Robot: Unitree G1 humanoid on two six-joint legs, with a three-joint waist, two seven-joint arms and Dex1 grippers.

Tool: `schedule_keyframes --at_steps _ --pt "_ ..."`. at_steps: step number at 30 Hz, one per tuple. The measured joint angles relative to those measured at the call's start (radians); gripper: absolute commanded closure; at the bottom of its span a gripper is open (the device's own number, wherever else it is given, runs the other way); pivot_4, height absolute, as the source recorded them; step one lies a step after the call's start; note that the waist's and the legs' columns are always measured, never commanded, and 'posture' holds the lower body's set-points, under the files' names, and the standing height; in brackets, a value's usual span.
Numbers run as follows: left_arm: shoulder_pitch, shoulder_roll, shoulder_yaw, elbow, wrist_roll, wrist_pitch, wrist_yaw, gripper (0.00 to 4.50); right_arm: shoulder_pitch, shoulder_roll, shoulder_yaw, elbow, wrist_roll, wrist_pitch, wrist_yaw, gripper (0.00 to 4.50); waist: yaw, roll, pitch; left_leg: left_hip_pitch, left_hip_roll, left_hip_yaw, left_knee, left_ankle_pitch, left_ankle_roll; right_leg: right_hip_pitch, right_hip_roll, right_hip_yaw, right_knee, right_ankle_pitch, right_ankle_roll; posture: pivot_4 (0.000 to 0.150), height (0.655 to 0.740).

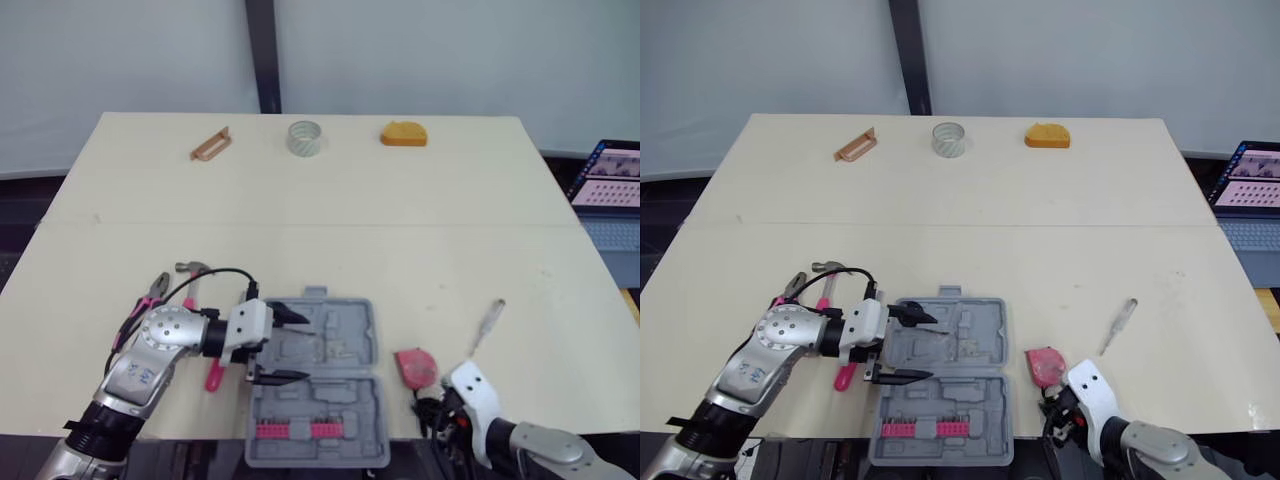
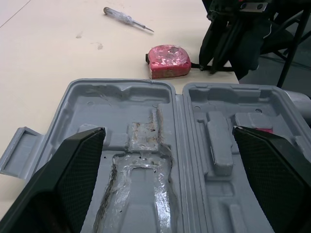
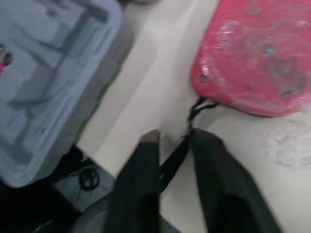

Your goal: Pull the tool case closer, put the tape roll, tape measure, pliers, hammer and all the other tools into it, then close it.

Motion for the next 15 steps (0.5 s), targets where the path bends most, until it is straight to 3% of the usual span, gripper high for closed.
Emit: schedule_keyframes --at_steps 4,5,10,15 --pt "0.001 -0.002 0.0 -0.002 0.0 -0.001 0.002 0.0 -0.023 -0.071 -0.03 0.021 0.043 -0.003 0.089 0.23 0.0 0.0 0.0 0.0 0.0 0.0 0.0 0.0 0.0 0.0 0.0 0.0 -0.001 0.0 0.0 0.15 0.74" --pt "0.003 -0.002 0.0 -0.002 0.0 -0.003 0.002 0.0 -0.029 -0.099 -0.044 0.035 0.044 -0.019 0.118 0.06 0.0 0.0 0.0 0.0 0.0 0.0 0.0 0.0 0.0 0.0 0.0 0.0 -0.001 0.0 0.0 0.15 0.74" --pt "0.029 -0.001 0.005 -0.006 0.001 -0.066 -0.002 0.0 -0.11 -0.233 -0.095 0.167 0.011 -0.272 0.351 0.06 -0.002 0.001 0.001 0.0 0.0 0.0 0.001 0.0 0.0 0.001 0.0 0.0 -0.001 0.0 0.0 0.15 0.74" --pt "0.084 0.025 0.005 0.014 0.046 -0.238 -0.025 0.0 -0.322 -0.318 -0.007 0.505 -0.153 -0.703 0.598 0.06 -0.005 0.002 0.001 0.001 0.0 0.001 0.0 0.0 0.0 0.001 0.0 -0.001 -0.003 0.001 0.0 0.15 0.74"
